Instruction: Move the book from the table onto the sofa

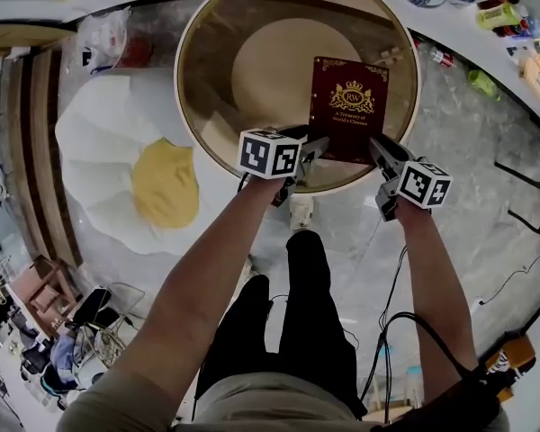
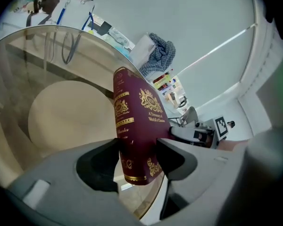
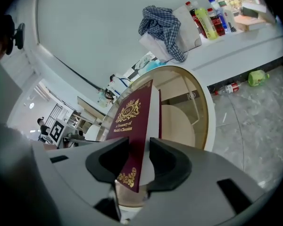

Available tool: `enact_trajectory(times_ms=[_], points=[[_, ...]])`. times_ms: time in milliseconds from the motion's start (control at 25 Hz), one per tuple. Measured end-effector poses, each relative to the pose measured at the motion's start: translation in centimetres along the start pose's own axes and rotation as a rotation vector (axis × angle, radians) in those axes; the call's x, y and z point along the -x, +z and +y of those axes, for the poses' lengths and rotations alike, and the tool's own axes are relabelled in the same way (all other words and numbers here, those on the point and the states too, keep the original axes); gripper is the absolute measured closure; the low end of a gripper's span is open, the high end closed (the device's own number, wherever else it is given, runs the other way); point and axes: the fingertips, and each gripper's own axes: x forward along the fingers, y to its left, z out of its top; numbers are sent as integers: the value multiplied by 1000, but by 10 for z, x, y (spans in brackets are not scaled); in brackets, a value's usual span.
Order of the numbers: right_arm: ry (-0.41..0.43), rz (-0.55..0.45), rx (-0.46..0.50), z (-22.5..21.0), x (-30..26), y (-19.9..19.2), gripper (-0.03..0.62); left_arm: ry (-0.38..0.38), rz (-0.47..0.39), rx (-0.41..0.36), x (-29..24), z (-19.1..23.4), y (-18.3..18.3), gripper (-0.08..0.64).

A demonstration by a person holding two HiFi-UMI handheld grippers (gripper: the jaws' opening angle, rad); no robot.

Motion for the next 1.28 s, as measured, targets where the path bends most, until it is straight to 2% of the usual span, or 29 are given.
enact_trajectory(times_ms=[200,320,520,720,1040,1120,1200,1280], points=[[-19,-4,31,8,4,0,469,7,-37,3,8,-3,-3,328],[-1,1,63,26,3,-3,474,16,-77,9,26,-3,-7,328],[53,40,122,69,-13,-16,476,48,-152,55,72,10,-21,330],[119,99,197,126,-52,-36,476,105,-258,105,134,44,-39,331],[202,187,305,173,-78,-61,476,179,-391,173,184,64,-69,331],[196,168,301,174,-84,-64,476,173,-384,153,185,71,-68,331],[168,122,260,158,-77,-58,476,154,-338,111,170,67,-58,331],[160,117,225,141,-67,-50,476,157,-303,104,154,56,-49,331]])
